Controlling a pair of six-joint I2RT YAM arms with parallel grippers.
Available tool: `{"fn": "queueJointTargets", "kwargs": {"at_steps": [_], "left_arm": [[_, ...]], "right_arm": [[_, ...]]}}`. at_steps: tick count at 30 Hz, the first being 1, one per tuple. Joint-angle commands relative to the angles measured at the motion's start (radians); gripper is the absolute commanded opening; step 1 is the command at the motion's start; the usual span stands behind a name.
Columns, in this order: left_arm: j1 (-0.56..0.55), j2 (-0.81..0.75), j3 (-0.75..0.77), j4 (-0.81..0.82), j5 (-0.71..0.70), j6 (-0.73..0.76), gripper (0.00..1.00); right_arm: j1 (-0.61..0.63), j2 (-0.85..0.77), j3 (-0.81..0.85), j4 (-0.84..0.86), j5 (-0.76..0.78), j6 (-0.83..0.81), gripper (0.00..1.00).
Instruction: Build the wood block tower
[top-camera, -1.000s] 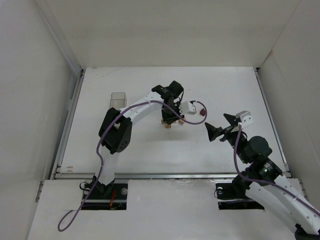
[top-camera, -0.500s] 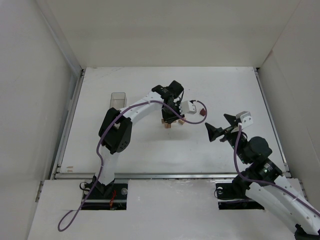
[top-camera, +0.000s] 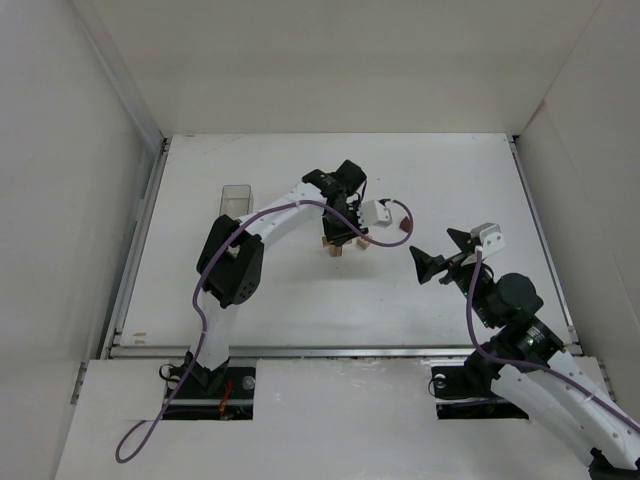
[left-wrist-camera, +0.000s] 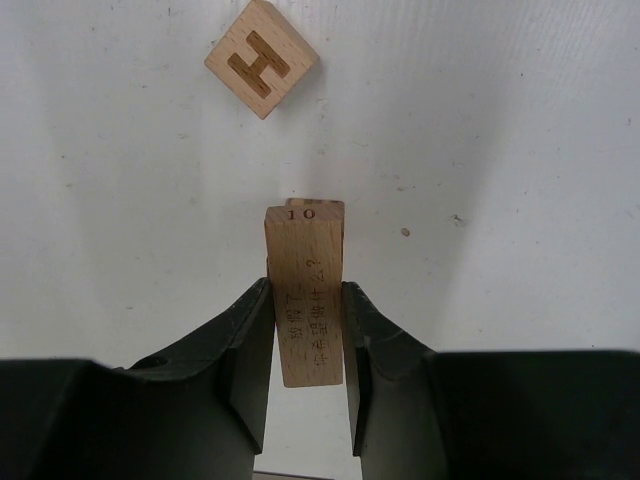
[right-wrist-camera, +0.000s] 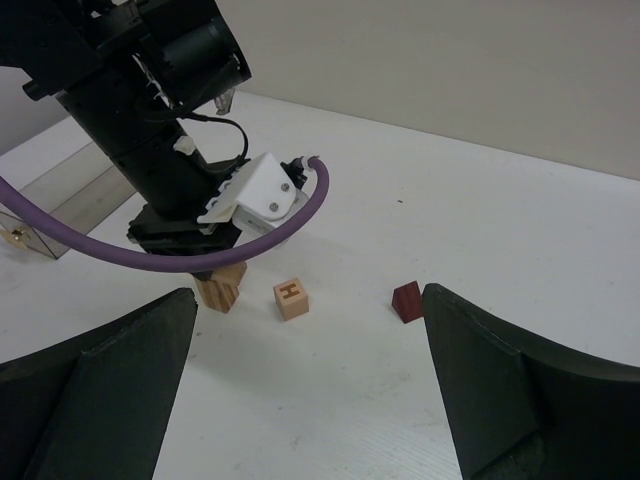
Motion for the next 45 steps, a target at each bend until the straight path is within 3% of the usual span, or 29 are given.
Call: {"fn": "queueJointTargets", "kwargs": {"at_steps": [1, 21, 29, 39, 45], "left_arm": [[0.008, -0.029, 0.021, -0.007, 0.002, -0.006, 0.00], [-0.001, -0.009, 0.012, -0.027, 0.040, -0.015, 0.00], [-0.001, -0.018, -0.017, -0.027, 0.022, -0.006, 0.18], [-0.001, -0.036, -0.017, -0.005, 0.022, 0.004, 0.59], [-0.001, -0.055, 0.036, 0.004, 0.022, -0.006, 0.64]], "right_arm": [[-0.004, -0.007, 0.004, 0.012, 0.002, -0.009, 1.00], [-0.004, -0.007, 0.004, 0.012, 0.002, -0.009, 1.00], [-0.004, -0.007, 0.004, 0.012, 0.002, -0.009, 1.00], [-0.004, -0.007, 0.013, 0.003, 0.013, -0.009, 1.00], [-0.004, 0.005, 0.065, -0.015, 0.089, 0.087, 1.00]]}}
